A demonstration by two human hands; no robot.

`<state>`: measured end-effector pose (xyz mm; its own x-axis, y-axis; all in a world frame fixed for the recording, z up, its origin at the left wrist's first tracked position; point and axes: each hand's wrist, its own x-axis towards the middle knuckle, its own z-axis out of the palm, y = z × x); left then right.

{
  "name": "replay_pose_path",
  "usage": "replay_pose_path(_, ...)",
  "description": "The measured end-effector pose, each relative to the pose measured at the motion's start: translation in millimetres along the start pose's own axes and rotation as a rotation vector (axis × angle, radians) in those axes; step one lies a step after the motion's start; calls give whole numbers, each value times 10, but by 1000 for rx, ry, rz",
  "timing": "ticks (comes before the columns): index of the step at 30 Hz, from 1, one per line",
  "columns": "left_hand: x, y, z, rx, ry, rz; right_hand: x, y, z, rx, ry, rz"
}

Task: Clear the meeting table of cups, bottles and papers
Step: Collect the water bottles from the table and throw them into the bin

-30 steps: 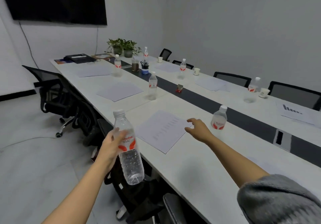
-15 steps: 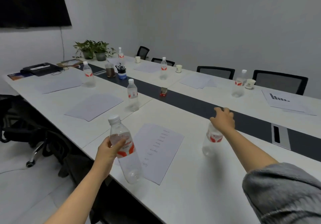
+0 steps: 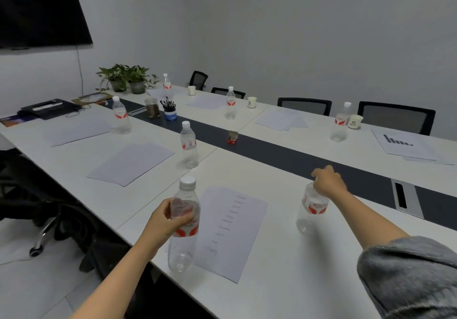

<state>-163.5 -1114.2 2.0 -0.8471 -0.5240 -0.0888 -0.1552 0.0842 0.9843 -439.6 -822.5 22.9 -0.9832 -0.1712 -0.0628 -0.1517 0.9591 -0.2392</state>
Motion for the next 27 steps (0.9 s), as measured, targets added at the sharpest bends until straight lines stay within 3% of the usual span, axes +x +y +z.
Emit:
replay_pose_path(4,28,-31,-43,11,3,13,22,-94,22,16,-116,-84)
replay_pose_path(7,11,-14,-58,24,-17,31,-59,-402,-42,79,-81,-184)
replay_pose_path(14,-63,109,-124,165,-70,34,-715,-1448,-411,470,-93,-597)
replay_pose_path(20,-301,346,-290,471,-144,161,-1111,-1938,-331,743,-210,-736)
replay_pose_path(27,-526,335,-790,717,-270,87,-1488,-2410,-253,738,-330,-895)
